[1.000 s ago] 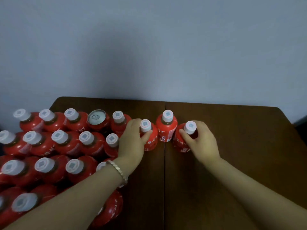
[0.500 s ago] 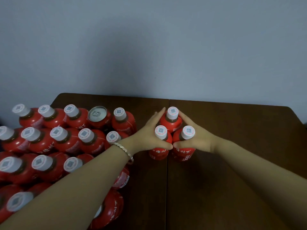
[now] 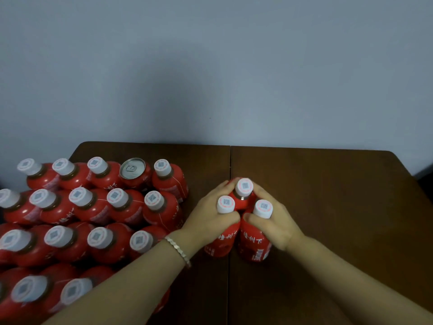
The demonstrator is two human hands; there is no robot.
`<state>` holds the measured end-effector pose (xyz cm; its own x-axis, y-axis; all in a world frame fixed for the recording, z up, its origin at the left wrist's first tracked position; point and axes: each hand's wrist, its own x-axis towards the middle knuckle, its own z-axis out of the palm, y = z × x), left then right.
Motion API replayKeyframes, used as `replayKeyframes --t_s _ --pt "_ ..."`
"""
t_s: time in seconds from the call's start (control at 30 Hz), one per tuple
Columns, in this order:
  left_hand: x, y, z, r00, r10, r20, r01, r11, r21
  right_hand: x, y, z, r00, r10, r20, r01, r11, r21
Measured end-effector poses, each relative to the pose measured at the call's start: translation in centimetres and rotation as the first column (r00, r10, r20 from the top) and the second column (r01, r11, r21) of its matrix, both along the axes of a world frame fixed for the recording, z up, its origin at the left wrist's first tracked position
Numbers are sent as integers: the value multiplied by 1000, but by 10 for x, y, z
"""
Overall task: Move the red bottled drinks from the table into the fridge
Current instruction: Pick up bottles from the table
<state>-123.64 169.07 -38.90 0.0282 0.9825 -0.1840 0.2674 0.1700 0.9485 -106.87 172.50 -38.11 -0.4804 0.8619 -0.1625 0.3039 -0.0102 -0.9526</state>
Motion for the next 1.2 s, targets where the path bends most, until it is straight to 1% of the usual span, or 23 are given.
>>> replayKeyframes --t_s 0.1,0.23,0.27,0.33,0.4,0.43,0.5,0.57,0.67,0.73,0.8,0.87,1.0,1.1,1.2 --pt "10 -22 8 998 -44 -45 43 999 -18 13 -25 8 1000 -13 6 13 999 -36" --pt "29 -56 45 964 -86 -250 94 995 20 31 -54 42 994 13 112 -9 999 -36" --pt "33 -64 57 959 -99 -265 107 994 19 35 -60 52 990 18 137 -13 999 -39" --pt "38 -78 73 941 -154 -302 160 987 -4 39 -73 67 975 83 208 -77 996 -37" --pt "38 -85 73 919 -229 -322 224 973 -52 40 -82 69 955 144 258 -137 990 -45" --pt "38 -93 73 916 -241 -321 233 970 -65 41 -91 71 953 152 262 -145 988 -47" --pt "39 -111 69 935 -199 -294 191 980 -53 41 -108 71 969 120 217 -109 992 -62" --pt "39 -124 64 965 -127 -229 117 992 -57 41 -120 65 985 81 154 -66 993 -102" --pt "37 -135 51 984 32 -176 -49 994 -94 39 -134 53 989 86 123 -68 988 -142" --pt "35 -140 42 988 69 -137 -88 987 -132 38 -143 45 994 58 98 -41 985 -170" --pt "34 -144 31 995 42 -86 -57 981 -184 38 -154 35 995 53 90 -35 981 -189" --pt "37 -149 22 998 8 -69 -22 979 -203 38 -166 24 994 20 107 1 981 -193" --pt "38 -153 13 999 -44 -25 39 984 -172 38 -181 10 986 -110 126 123 987 -103" --pt "34 -152 15 986 -168 -21 160 965 -208 38 -193 10 980 -137 147 142 990 -23" --pt "31 -147 17 956 -292 15 284 914 -291 39 -208 4 975 -142 173 143 990 9"
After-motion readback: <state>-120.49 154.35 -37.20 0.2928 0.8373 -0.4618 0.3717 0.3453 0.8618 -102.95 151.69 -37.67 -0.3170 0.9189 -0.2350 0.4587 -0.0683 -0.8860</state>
